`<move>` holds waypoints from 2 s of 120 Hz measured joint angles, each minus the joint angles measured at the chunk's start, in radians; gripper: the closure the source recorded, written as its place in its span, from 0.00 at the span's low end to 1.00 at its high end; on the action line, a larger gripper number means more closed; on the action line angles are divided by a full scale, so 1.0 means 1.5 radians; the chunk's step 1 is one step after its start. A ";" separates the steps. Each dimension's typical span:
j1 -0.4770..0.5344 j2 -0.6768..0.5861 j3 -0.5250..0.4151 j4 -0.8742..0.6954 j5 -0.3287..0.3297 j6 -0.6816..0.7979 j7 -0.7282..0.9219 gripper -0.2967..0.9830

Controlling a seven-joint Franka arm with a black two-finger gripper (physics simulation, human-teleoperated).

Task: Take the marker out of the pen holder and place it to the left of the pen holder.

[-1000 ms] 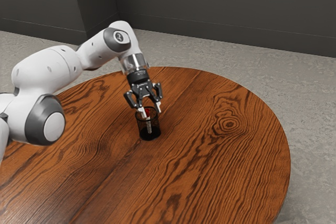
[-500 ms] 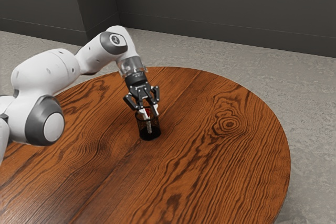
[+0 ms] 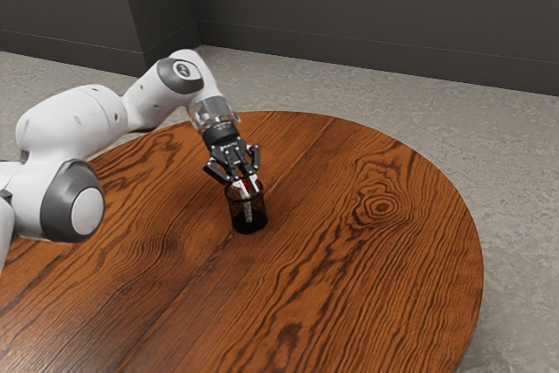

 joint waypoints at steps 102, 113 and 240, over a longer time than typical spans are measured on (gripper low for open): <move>0.206 -0.050 -0.099 0.019 -0.012 -0.028 0.075 0.76; 0.219 -0.018 -0.097 0.020 -0.014 -0.009 0.090 0.76; 0.245 0.107 -0.068 0.014 -0.106 0.066 0.268 0.58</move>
